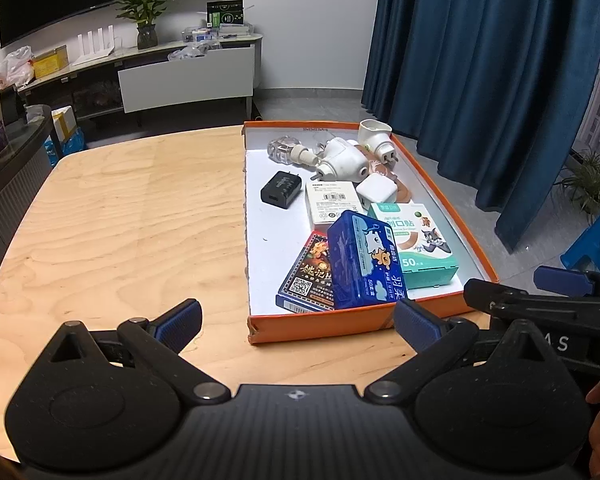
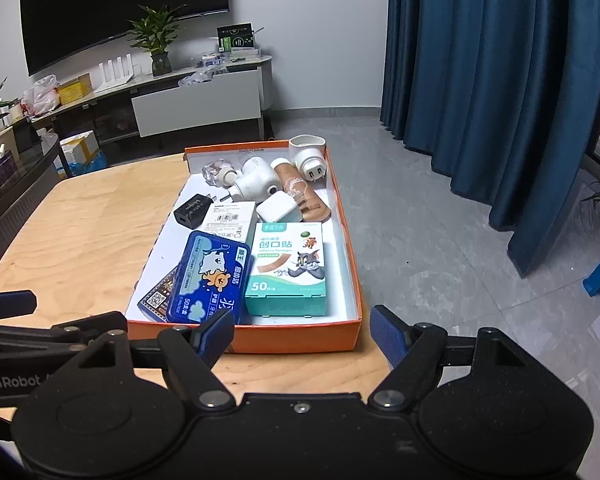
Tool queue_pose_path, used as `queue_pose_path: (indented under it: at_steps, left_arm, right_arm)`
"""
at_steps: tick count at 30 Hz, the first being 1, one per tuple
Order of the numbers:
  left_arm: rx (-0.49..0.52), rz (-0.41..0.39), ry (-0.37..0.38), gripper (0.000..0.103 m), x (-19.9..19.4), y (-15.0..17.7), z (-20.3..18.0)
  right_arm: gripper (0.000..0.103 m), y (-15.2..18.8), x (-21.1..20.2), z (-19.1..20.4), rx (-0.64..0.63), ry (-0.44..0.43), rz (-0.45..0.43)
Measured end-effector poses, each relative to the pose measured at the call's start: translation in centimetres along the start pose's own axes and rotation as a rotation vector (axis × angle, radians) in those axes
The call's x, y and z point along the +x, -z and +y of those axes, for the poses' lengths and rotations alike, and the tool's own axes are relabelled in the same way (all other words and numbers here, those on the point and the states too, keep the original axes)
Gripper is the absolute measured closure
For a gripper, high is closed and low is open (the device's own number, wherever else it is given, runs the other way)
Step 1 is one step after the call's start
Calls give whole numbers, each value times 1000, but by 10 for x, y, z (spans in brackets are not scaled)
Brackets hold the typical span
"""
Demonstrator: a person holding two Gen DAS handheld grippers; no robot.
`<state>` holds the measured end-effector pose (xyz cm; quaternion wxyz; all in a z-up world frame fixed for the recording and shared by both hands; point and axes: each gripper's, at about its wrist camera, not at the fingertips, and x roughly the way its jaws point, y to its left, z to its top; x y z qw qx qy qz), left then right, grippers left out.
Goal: Organize rigid objects
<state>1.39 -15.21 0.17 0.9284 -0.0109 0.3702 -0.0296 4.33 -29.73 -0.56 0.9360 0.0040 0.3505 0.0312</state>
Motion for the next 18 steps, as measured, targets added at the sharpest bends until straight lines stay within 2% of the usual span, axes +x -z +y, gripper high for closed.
queue_pose_path:
  at_steps: [14,18]
  left_arm:
    - [-1,-35,20,0,-1,0,1]
    - [0,-14,17,0,3,-1,1]
  right_arm:
    - [15,2,3,2,-8,9,8]
    - [15,1,4,2,-3,10,11]
